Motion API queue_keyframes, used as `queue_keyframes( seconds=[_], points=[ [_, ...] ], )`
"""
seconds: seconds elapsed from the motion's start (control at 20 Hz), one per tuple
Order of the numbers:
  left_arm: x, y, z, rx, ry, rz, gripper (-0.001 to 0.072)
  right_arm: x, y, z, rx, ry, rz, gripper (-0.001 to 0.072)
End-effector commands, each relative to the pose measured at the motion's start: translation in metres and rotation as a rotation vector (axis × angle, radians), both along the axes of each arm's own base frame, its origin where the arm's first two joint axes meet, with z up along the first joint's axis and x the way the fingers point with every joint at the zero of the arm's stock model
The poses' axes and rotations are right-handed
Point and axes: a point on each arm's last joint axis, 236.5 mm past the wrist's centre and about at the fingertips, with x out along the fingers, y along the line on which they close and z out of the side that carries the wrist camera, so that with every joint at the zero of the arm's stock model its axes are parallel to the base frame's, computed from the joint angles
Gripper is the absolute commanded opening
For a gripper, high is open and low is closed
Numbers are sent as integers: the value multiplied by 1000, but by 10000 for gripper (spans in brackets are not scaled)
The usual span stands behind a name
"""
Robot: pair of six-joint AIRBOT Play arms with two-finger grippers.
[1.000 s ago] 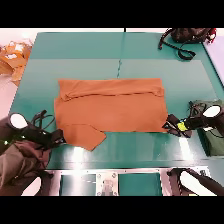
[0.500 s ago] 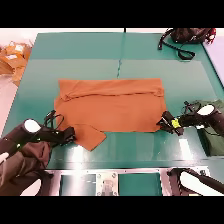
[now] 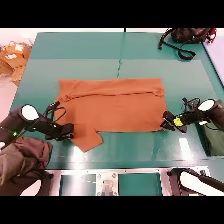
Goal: Fold the shirts.
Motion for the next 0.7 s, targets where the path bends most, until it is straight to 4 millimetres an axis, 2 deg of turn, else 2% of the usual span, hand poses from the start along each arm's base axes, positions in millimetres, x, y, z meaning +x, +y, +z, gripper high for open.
queue_keyframes(
  seconds=[0.0,0.15,0.25,0.4,0.65],
  points=[
    [-25,12,3,48,90,-79,23,-23,-12,4,-48,94,74,16],
    [-16,14,15,58,66,-100,23,-23,-18,18,-66,110,109,15],
    [8,16,37,70,-18,-115,22,-7,-28,35,-105,68,123,15],
    [49,20,62,107,-123,-126,22,35,-30,61,-138,-57,132,16],
    [133,26,79,173,-201,-137,22,126,-16,93,-171,-209,214,16]
  ],
)
